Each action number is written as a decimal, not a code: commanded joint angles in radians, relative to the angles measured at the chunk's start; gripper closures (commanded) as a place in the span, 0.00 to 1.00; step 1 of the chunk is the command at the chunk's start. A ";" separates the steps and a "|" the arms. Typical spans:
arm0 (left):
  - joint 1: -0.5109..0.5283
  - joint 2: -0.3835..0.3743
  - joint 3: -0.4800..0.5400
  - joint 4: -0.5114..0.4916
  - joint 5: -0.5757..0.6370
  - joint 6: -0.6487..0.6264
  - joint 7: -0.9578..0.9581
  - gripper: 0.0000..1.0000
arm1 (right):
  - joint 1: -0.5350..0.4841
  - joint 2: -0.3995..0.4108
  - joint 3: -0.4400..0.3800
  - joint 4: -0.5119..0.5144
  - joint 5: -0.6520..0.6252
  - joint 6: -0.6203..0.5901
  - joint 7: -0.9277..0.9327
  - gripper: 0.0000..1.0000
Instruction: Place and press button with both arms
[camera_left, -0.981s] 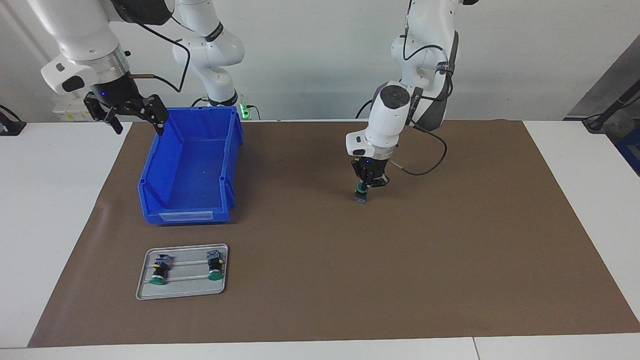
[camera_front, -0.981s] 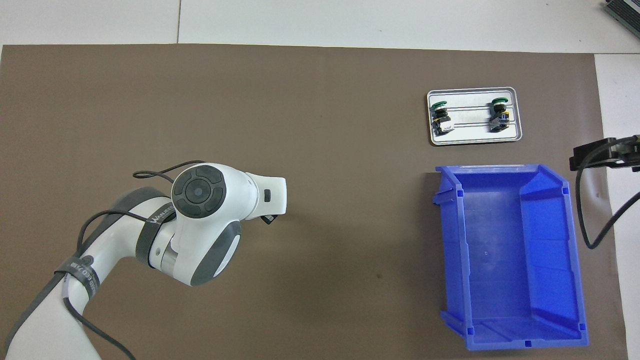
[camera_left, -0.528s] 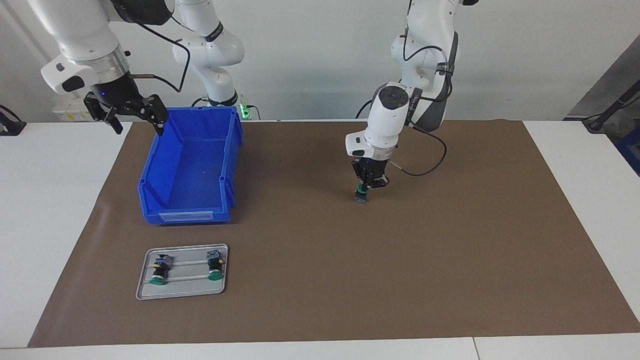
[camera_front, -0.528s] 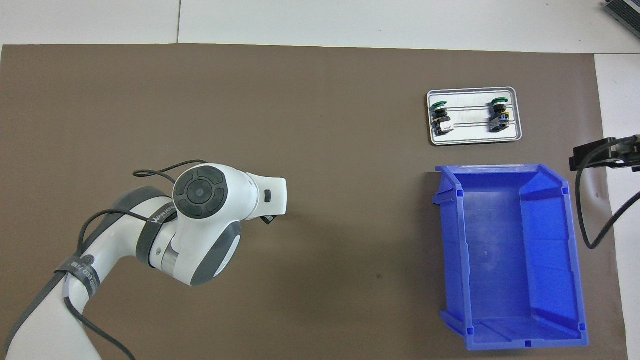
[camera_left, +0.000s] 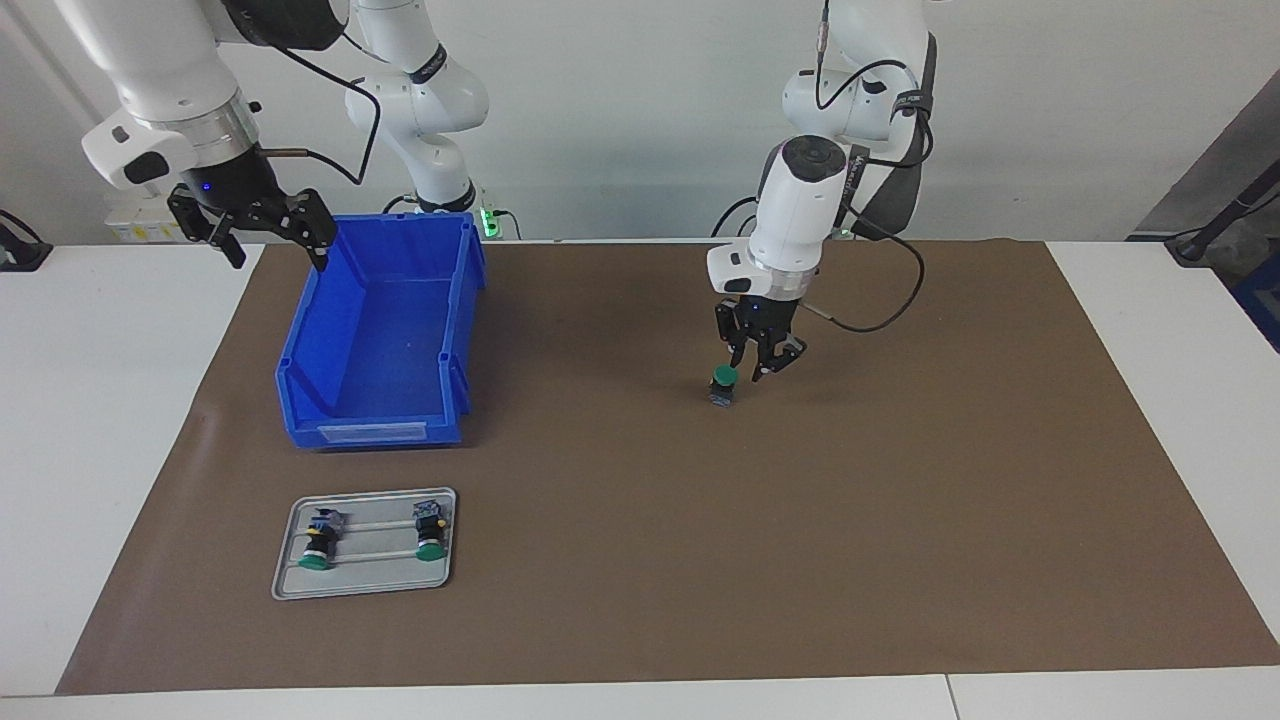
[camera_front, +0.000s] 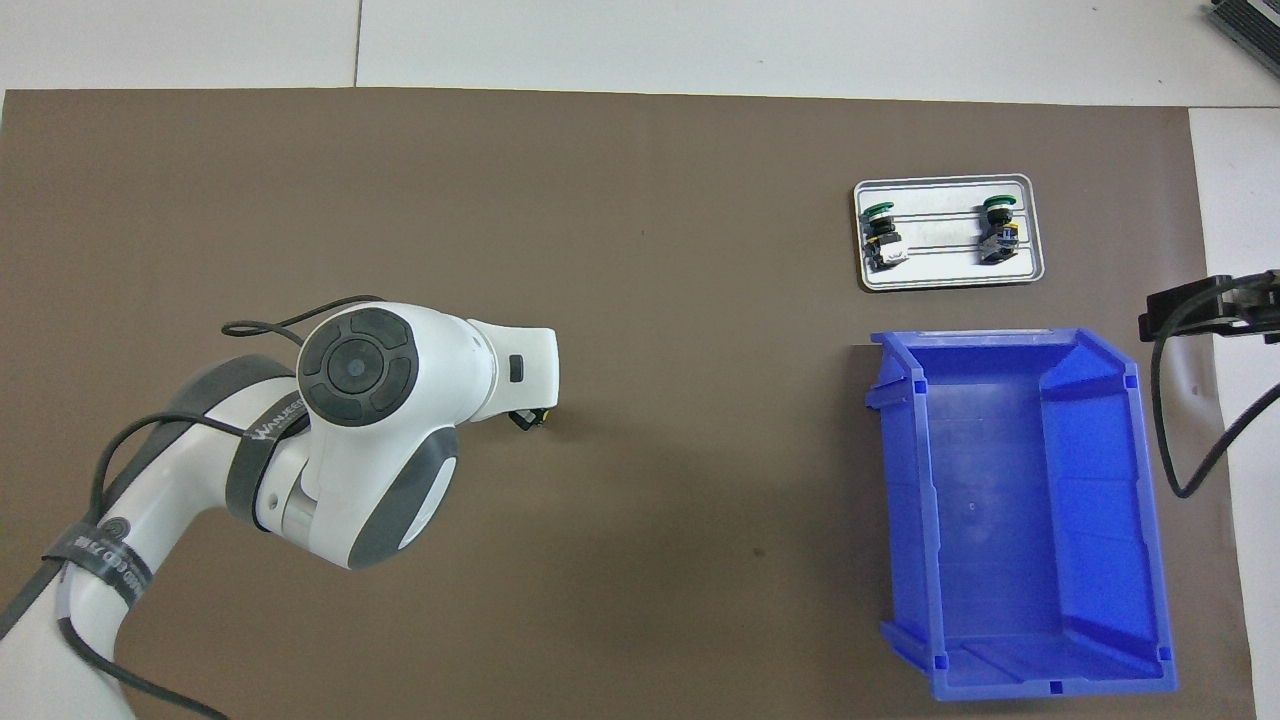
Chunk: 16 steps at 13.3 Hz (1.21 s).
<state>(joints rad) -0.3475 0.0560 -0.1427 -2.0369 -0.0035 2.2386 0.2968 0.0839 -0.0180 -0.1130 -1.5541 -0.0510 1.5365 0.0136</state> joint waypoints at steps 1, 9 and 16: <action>0.059 -0.041 0.000 -0.002 0.022 -0.107 -0.021 0.00 | -0.004 -0.026 0.004 -0.030 0.006 0.007 0.006 0.00; 0.332 -0.137 0.009 0.026 0.008 -0.296 -0.315 0.00 | -0.004 -0.026 0.004 -0.030 0.006 0.007 0.006 0.00; 0.401 -0.073 0.015 0.441 -0.044 -0.535 -0.312 0.00 | -0.004 -0.026 0.004 -0.030 0.006 0.007 0.006 0.00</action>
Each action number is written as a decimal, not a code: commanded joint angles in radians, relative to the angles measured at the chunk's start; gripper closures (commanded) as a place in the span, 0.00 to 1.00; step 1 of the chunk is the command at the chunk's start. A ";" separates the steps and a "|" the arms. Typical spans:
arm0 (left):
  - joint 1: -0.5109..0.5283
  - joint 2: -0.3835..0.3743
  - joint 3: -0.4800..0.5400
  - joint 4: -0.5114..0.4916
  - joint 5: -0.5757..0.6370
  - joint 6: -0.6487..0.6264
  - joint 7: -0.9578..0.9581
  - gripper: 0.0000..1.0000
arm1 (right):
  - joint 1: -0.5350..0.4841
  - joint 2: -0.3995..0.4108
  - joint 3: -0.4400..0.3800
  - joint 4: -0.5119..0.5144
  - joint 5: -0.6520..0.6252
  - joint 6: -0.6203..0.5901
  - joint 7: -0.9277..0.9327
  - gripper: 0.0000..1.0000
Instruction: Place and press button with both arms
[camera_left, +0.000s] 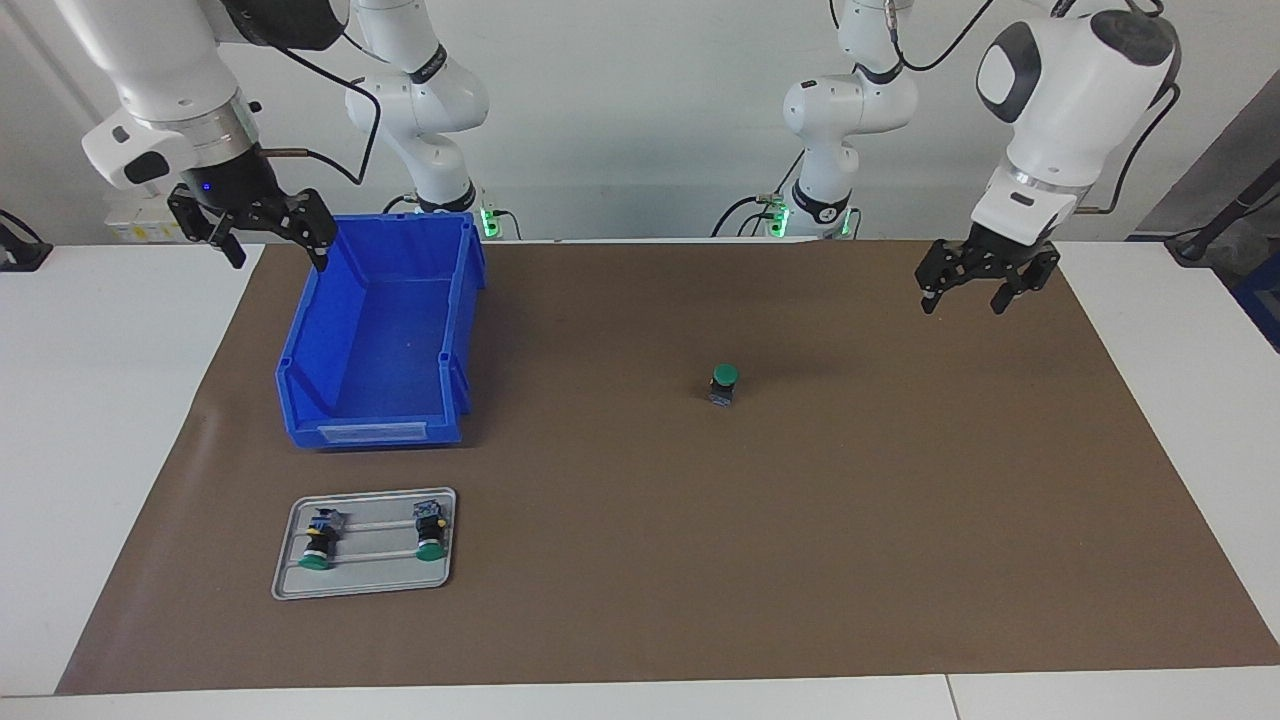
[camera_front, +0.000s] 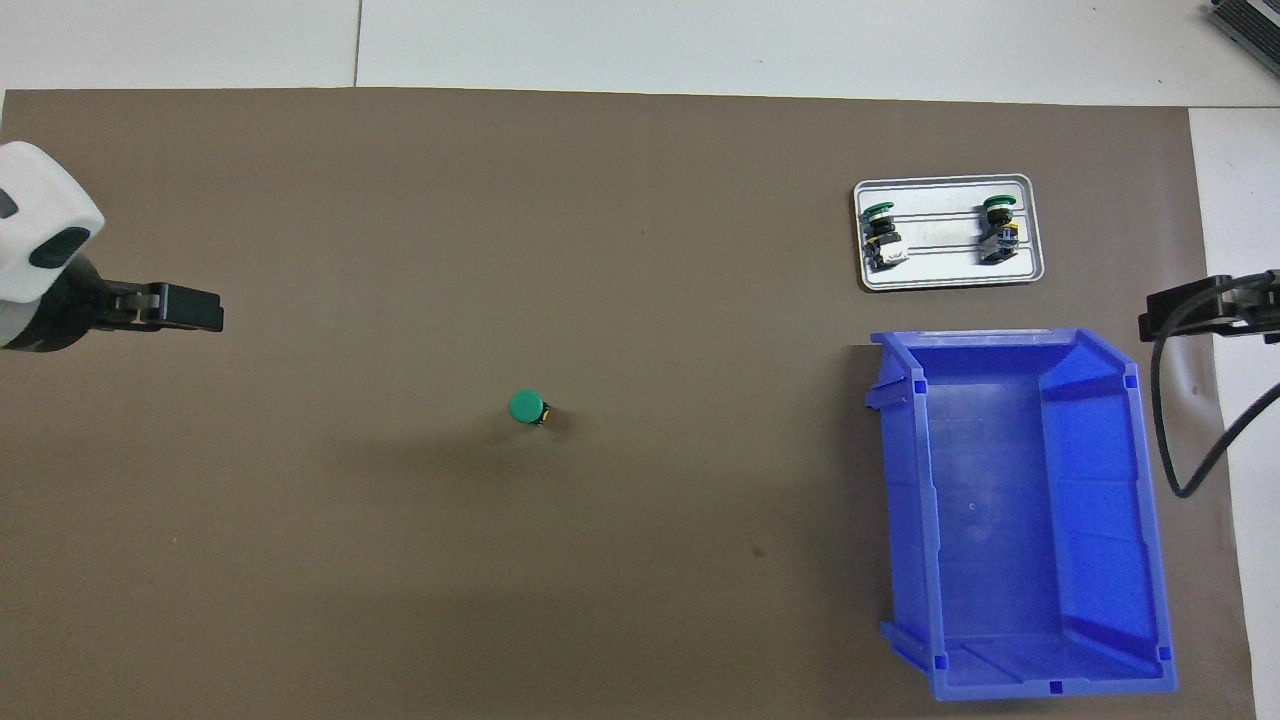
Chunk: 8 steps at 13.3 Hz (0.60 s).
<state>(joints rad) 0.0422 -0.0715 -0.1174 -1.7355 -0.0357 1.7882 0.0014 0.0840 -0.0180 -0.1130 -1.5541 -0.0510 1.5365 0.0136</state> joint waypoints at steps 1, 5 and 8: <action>0.011 0.079 -0.010 0.215 -0.010 -0.157 -0.017 0.00 | -0.004 -0.026 0.004 -0.030 0.006 0.007 0.006 0.00; 0.008 0.108 -0.011 0.330 0.002 -0.283 -0.009 0.00 | -0.004 -0.026 0.004 -0.030 0.006 0.007 0.006 0.00; 0.011 0.065 -0.011 0.269 0.002 -0.331 -0.006 0.00 | -0.004 -0.026 0.004 -0.030 0.006 0.007 0.006 0.00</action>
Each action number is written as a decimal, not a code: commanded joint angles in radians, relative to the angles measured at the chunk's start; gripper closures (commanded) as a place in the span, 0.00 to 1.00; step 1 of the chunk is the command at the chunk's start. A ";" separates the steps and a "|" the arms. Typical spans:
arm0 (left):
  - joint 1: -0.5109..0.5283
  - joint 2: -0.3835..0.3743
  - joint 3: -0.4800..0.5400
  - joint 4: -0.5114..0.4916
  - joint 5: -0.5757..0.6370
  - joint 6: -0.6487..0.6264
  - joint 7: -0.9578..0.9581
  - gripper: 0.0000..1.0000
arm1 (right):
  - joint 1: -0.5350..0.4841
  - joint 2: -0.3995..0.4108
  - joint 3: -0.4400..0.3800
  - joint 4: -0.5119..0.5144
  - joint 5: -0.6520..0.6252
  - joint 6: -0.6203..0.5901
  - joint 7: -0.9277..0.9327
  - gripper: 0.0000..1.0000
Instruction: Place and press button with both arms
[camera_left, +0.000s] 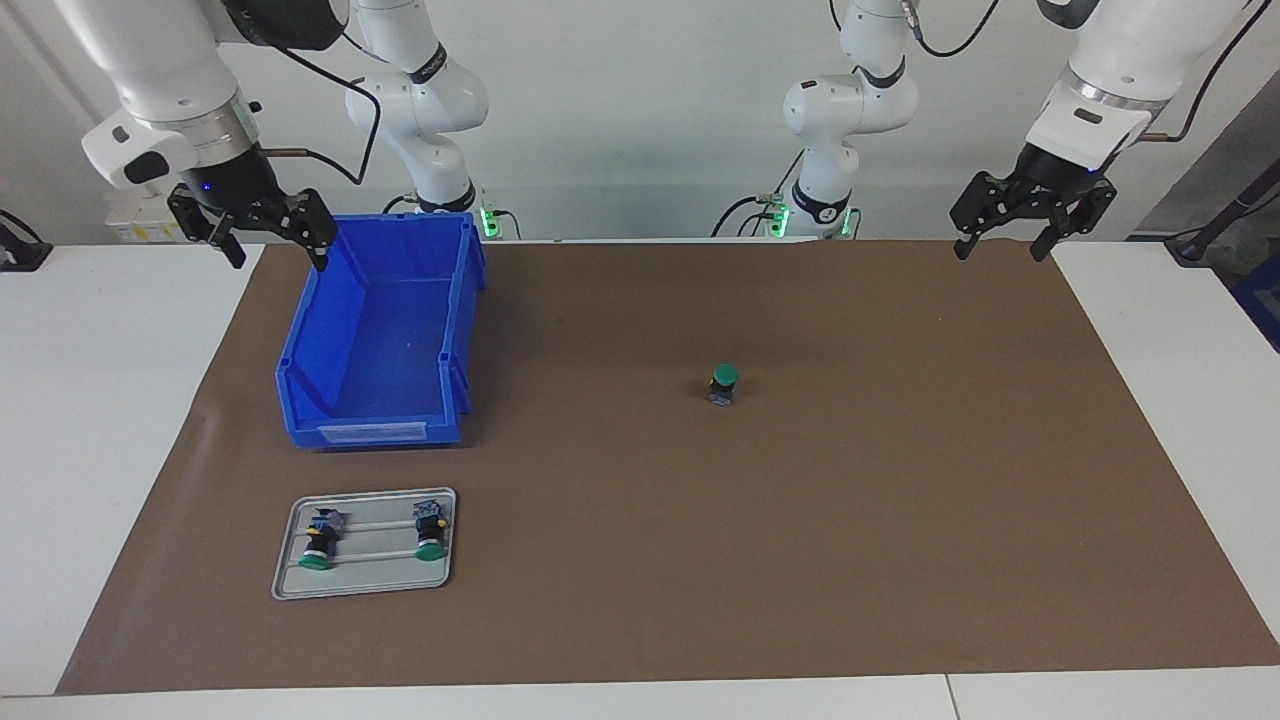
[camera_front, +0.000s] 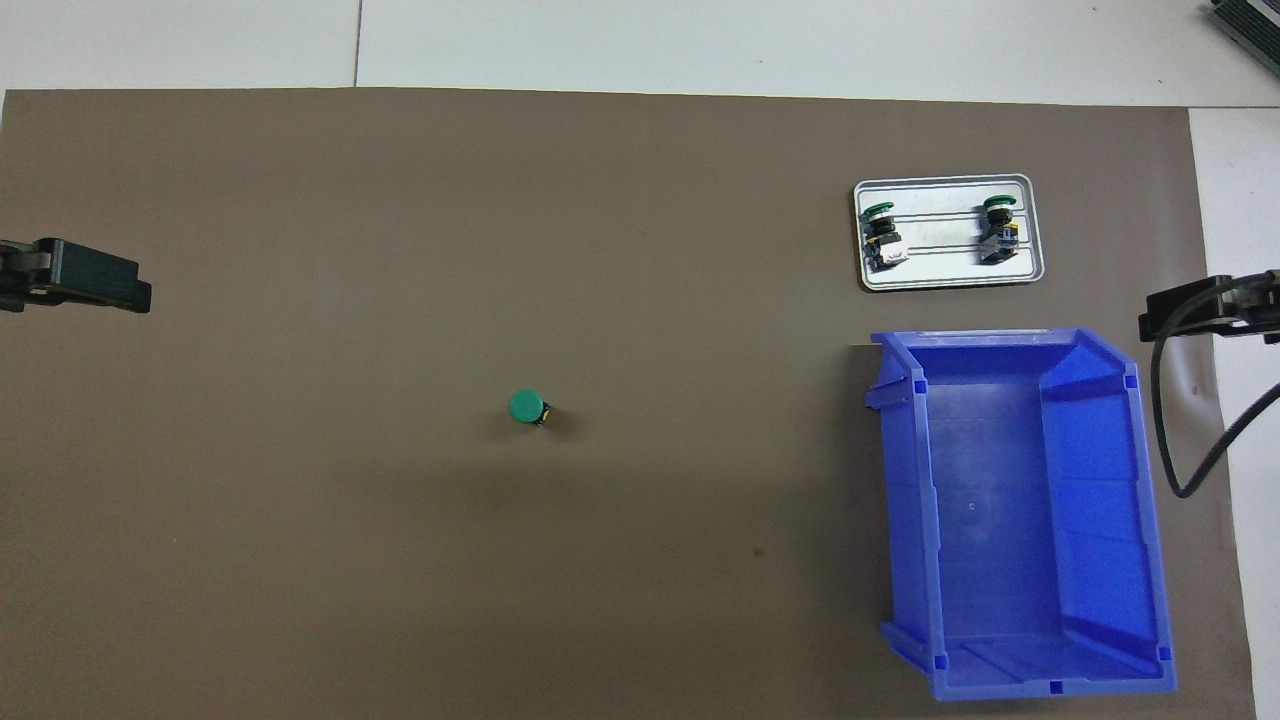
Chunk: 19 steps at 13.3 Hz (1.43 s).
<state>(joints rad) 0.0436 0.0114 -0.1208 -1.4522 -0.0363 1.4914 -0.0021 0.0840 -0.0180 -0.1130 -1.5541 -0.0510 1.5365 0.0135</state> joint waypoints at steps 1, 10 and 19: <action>0.010 -0.046 -0.008 -0.042 0.001 -0.049 -0.004 0.00 | -0.004 -0.026 0.004 -0.030 0.006 0.007 0.006 0.00; 0.010 -0.054 -0.010 -0.071 0.035 0.070 0.001 0.00 | -0.004 -0.026 0.004 -0.030 0.006 0.007 0.006 0.00; -0.086 -0.067 0.104 -0.062 0.024 0.072 0.050 0.00 | -0.004 -0.026 0.004 -0.030 0.006 0.007 0.006 0.00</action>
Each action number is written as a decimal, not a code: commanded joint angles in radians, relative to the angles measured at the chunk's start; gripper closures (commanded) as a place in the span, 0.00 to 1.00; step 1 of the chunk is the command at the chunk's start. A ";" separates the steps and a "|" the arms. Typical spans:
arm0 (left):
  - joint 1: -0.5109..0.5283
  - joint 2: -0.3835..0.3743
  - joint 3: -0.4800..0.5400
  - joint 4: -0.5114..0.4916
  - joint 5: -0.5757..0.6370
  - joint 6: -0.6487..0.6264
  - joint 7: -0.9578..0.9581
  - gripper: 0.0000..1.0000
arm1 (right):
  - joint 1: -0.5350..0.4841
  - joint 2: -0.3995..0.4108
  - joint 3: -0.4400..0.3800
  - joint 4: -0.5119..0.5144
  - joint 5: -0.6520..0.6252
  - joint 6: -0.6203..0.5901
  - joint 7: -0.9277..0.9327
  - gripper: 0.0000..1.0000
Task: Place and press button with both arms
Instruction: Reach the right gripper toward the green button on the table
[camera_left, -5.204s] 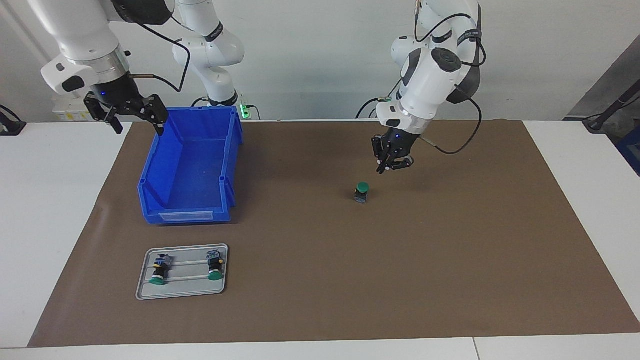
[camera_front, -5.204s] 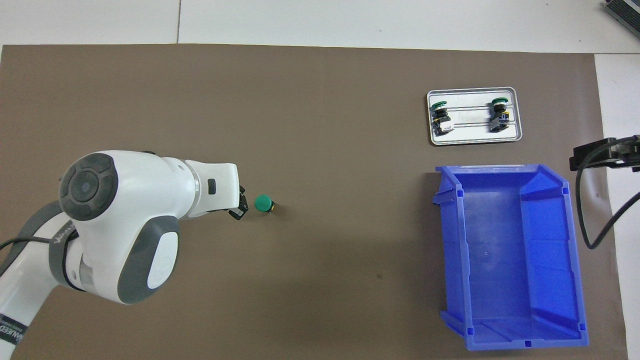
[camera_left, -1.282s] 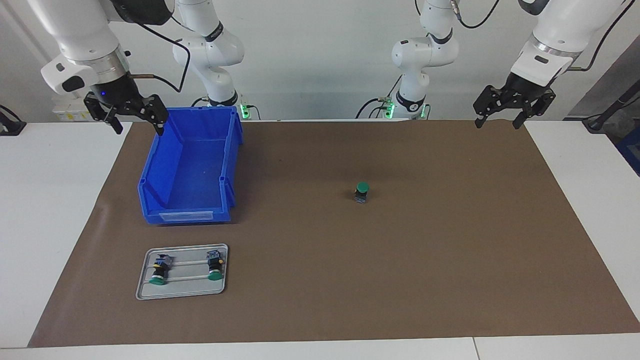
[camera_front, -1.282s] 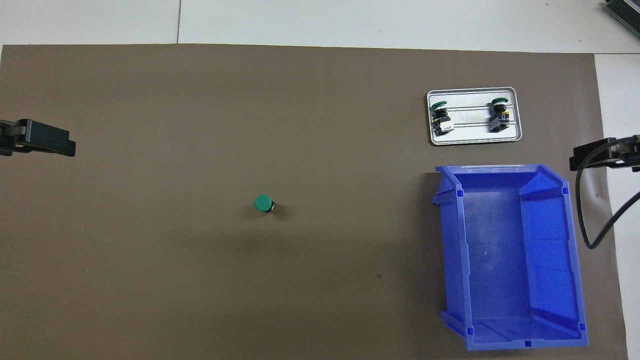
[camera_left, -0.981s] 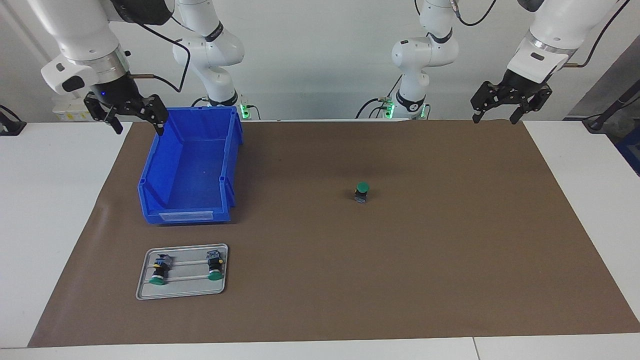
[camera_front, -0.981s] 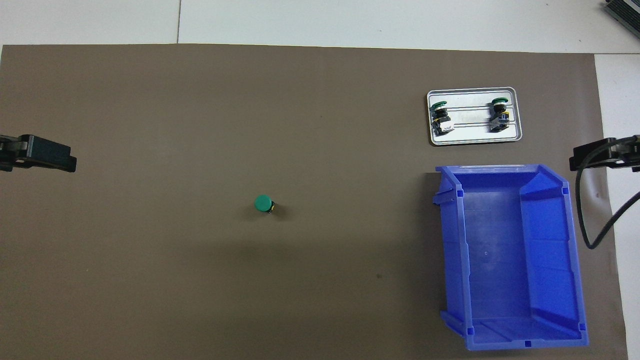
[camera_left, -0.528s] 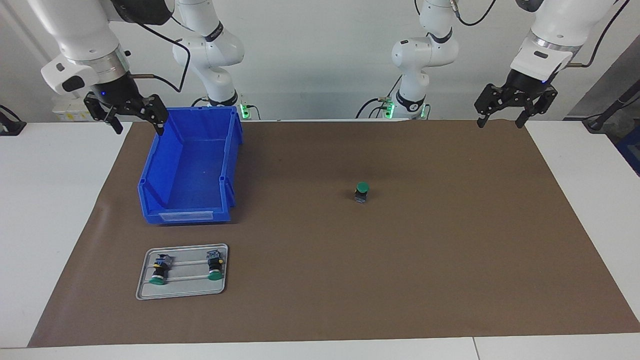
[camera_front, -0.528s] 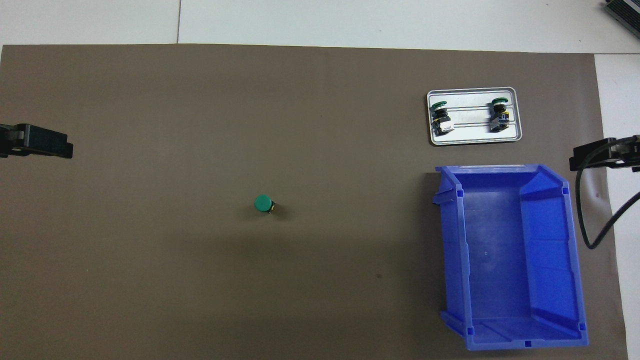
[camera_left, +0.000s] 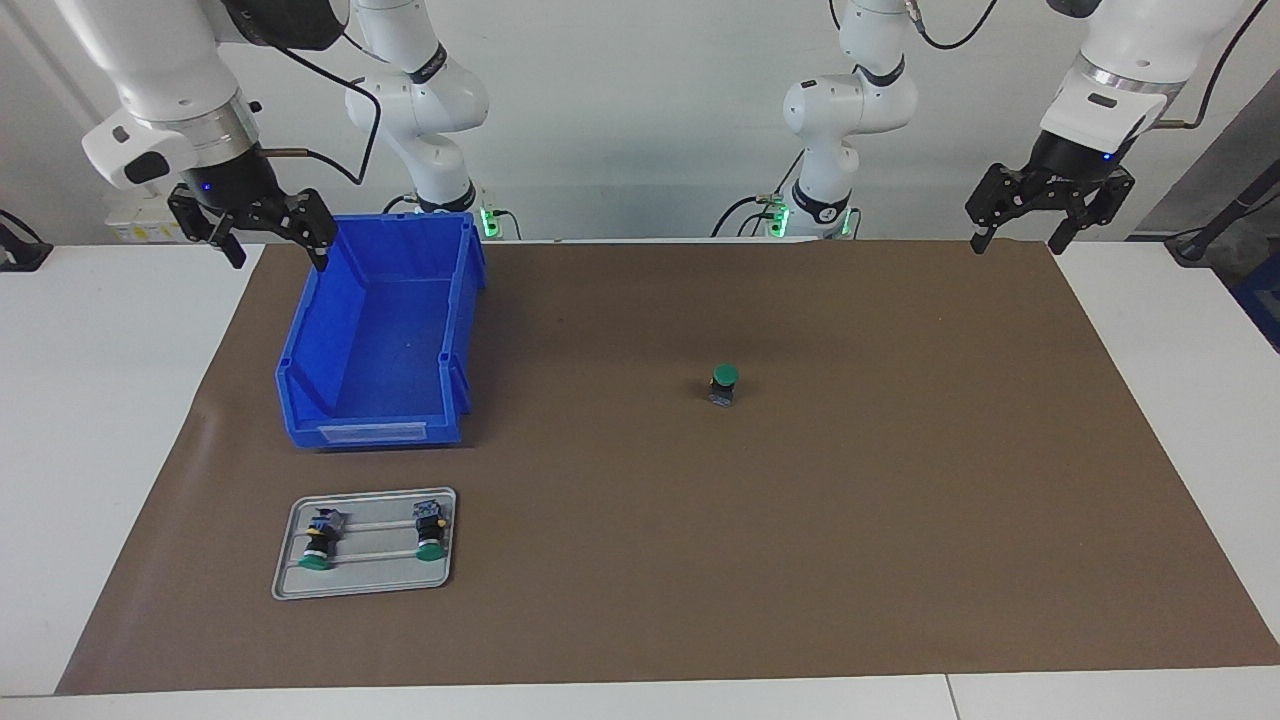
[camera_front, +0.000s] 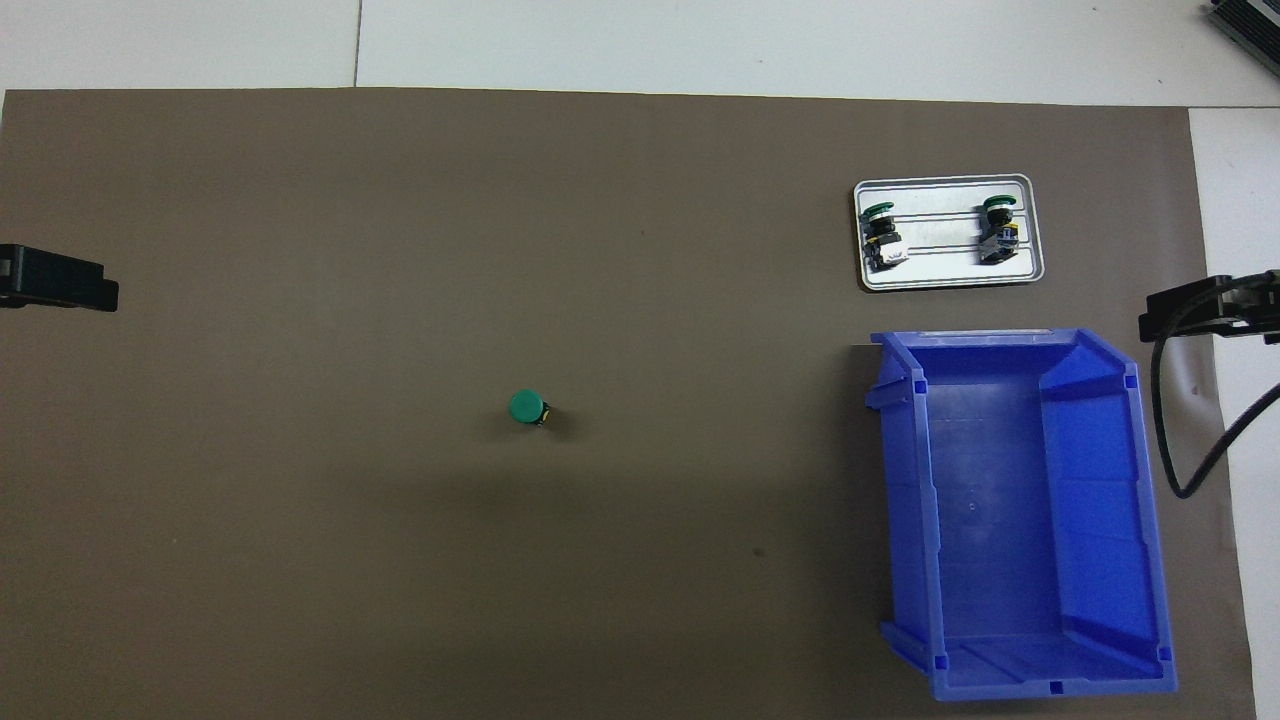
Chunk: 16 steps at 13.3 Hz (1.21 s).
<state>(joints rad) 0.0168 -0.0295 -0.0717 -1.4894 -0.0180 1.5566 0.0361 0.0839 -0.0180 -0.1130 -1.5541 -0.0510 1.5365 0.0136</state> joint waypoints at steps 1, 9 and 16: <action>-0.093 -0.029 0.088 -0.028 0.006 0.008 0.014 0.00 | -0.006 -0.029 0.003 -0.032 0.006 -0.012 0.008 0.00; -0.100 -0.035 0.110 -0.068 0.006 -0.046 0.010 0.00 | 0.199 0.021 0.004 -0.055 0.049 0.154 0.291 0.00; -0.100 -0.035 0.110 -0.068 0.007 -0.046 0.010 0.00 | 0.586 0.272 0.004 -0.046 0.046 0.455 0.938 0.00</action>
<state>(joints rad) -0.0733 -0.0377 0.0283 -1.5273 -0.0180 1.5163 0.0375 0.6099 0.1702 -0.0994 -1.6146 -0.0107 1.8873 0.7937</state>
